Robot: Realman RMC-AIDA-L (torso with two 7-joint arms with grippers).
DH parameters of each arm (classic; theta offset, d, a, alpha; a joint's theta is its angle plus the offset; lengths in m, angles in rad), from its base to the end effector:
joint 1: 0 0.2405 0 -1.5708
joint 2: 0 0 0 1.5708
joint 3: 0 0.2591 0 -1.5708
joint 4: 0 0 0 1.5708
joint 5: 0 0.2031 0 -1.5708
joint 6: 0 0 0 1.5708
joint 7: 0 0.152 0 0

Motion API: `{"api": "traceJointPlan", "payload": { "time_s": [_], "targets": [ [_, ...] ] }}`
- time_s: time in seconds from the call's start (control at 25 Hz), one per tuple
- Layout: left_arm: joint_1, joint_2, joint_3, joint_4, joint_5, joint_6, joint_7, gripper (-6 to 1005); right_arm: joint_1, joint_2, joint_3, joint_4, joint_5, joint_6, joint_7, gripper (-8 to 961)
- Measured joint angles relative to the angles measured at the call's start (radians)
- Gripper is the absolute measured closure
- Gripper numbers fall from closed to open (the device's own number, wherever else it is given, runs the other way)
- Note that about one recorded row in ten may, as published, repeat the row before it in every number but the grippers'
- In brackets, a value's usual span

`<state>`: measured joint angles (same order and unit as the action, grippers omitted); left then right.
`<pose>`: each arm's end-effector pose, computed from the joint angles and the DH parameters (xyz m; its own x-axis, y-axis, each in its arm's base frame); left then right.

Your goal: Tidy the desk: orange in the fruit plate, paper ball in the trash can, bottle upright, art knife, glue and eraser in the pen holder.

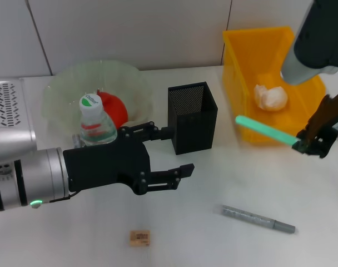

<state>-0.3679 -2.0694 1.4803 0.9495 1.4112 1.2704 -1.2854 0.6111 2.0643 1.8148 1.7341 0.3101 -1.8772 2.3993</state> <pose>-0.1785 0.3123 -0.0518 0.8431 0.0316 0.5368 0.1571 -0.9692 -0.1896 0.1617 0.3367 0.0654 0.7665 -0.4953 0.4088 -0.2261 -0.8039 -0.5501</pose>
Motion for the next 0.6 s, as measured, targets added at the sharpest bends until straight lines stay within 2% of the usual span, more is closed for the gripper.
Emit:
{"api": "traceJointPlan", "payload": {
  "time_s": [0.16, 0.4, 0.6],
  "targets": [
    [-0.001, 0.000, 0.000, 0.000, 0.000, 0.001, 0.000, 202, -0.005, 0.000, 0.000, 0.081, -0.057, -0.014, 0.003, 792],
    [-0.002, 0.000, 0.000, 0.000, 0.000, 0.001, 0.000, 202, 0.000, 0.000, -0.003, 0.121, -0.156, 0.003, -0.047, 792],
    [-0.002, -0.001, 0.000, 0.000, 0.000, 0.001, 0.001, 202, 0.003, 0.000, -0.022, 0.127, -0.265, 0.067, -0.107, 791]
  ]
}}
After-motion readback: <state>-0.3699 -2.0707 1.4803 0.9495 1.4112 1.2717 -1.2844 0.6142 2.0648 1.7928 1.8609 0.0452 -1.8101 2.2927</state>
